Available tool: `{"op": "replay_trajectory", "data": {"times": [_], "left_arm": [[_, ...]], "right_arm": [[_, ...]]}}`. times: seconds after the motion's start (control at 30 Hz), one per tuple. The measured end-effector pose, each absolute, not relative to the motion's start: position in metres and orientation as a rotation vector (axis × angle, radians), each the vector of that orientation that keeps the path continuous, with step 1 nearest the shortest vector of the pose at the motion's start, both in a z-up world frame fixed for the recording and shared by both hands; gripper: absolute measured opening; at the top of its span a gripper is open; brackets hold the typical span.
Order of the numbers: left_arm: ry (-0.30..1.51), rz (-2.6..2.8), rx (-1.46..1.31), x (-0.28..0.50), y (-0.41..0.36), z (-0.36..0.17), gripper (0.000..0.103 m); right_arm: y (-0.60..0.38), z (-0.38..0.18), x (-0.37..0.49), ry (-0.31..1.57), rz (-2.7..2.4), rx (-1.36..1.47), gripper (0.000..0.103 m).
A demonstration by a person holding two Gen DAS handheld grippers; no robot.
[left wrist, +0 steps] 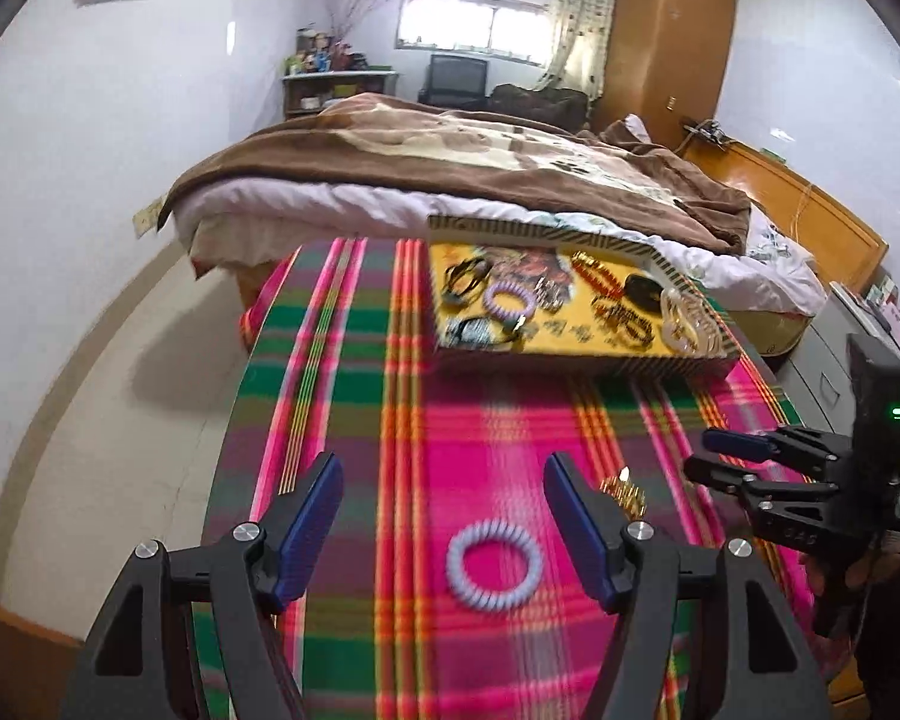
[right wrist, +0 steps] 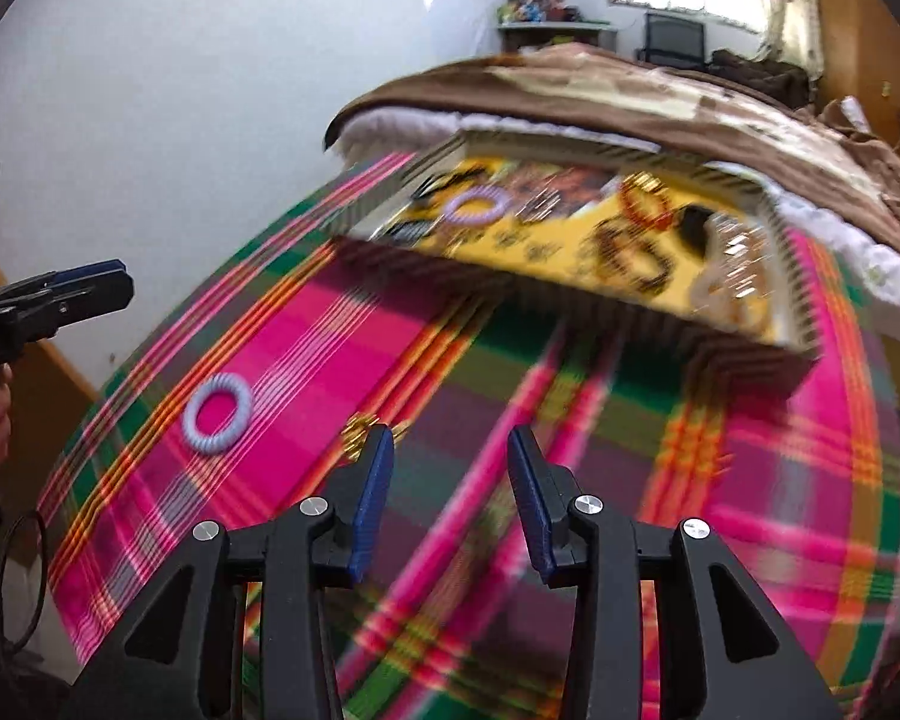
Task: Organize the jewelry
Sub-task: 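Grasp the gold chain bracelet with the right gripper while the left gripper grasps the pale blue coil tie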
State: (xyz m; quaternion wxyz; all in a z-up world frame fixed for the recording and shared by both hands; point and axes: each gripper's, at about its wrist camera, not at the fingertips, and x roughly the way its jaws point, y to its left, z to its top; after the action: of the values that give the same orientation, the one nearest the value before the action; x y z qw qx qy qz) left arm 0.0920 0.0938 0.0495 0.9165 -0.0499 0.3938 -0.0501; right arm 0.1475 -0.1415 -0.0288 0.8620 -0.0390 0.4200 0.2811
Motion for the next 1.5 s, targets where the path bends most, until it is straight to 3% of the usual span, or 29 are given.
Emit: {"op": "replay_trajectory", "data": {"times": [0.17,0.27,0.57,0.6,0.7,0.8,1.0,1.5], "left_arm": [[0.850,-0.077,-0.173,0.074,0.114,0.026,0.069],[0.865,-0.073,-0.194,0.067,0.121,0.017,0.069],[0.901,-0.088,-0.223,0.068,0.125,-0.002,0.069],[0.904,-0.091,-0.225,0.069,0.125,-0.004,0.069],[0.920,-0.097,-0.235,0.073,0.123,-0.010,0.069],[0.934,-0.099,-0.236,0.075,0.122,-0.014,0.069],[0.962,-0.098,-0.221,0.078,0.117,-0.021,0.070],[0.994,-0.072,-0.086,0.099,0.082,-0.027,0.070]], "right_arm": [[-0.109,-0.047,0.149,0.914,0.619,-0.123,0.042],[-0.099,-0.049,0.149,0.901,0.618,-0.153,0.051],[-0.084,-0.051,0.143,0.886,0.568,-0.243,0.051],[-0.085,-0.051,0.142,0.884,0.562,-0.246,0.048],[-0.085,-0.049,0.139,0.876,0.562,-0.250,0.023],[-0.086,-0.049,0.137,0.876,0.563,-0.245,0.014],[-0.095,-0.047,0.134,0.870,0.552,-0.218,0.006],[-0.135,-0.022,0.129,0.800,0.522,-0.089,0.006]]}}
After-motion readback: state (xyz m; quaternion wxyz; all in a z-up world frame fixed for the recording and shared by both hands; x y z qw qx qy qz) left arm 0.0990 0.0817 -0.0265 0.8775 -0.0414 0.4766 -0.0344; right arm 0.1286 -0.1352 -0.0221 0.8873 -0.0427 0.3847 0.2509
